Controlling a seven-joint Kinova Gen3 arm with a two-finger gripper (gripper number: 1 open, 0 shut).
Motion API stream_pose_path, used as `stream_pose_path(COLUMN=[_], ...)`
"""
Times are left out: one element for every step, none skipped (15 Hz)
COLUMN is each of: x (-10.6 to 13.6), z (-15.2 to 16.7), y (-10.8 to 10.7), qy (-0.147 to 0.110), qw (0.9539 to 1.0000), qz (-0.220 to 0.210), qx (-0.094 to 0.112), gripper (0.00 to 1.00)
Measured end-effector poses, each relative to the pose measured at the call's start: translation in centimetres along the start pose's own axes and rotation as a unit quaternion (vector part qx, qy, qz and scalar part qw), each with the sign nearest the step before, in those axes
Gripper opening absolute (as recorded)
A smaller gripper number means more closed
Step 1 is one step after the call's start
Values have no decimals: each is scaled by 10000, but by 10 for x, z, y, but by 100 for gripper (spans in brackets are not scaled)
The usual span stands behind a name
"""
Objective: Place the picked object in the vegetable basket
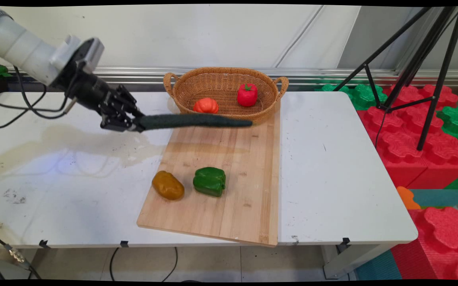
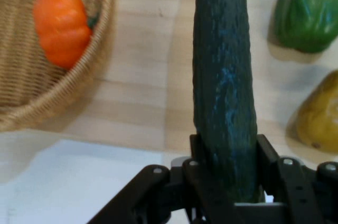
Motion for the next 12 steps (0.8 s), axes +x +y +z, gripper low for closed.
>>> stream_pose_path(x=[4, 6, 10, 12, 15, 19, 23, 26, 29, 32, 35, 37], z=[-5, -9, -13, -15, -19, -21, -23, -23, -21, -19, -16, -13], y=[-3, -5, -8, -11, -15, -21, -27, -32, -39, -46, -52, -56], qy=[49, 78, 111, 126, 148, 173, 195, 202, 200, 189, 175, 163], qw=[10000, 9999, 9998, 9996, 9993, 9989, 9983, 9978, 9972, 9964, 9958, 9953], qz=[5, 16, 47, 70, 101, 135, 177, 218, 273, 335, 396, 435], qx=[60, 104, 178, 233, 323, 422, 516, 593, 674, 752, 812, 847], gripper=[0, 0, 0, 0, 0, 0, 0, 0, 0, 0, 0, 0])
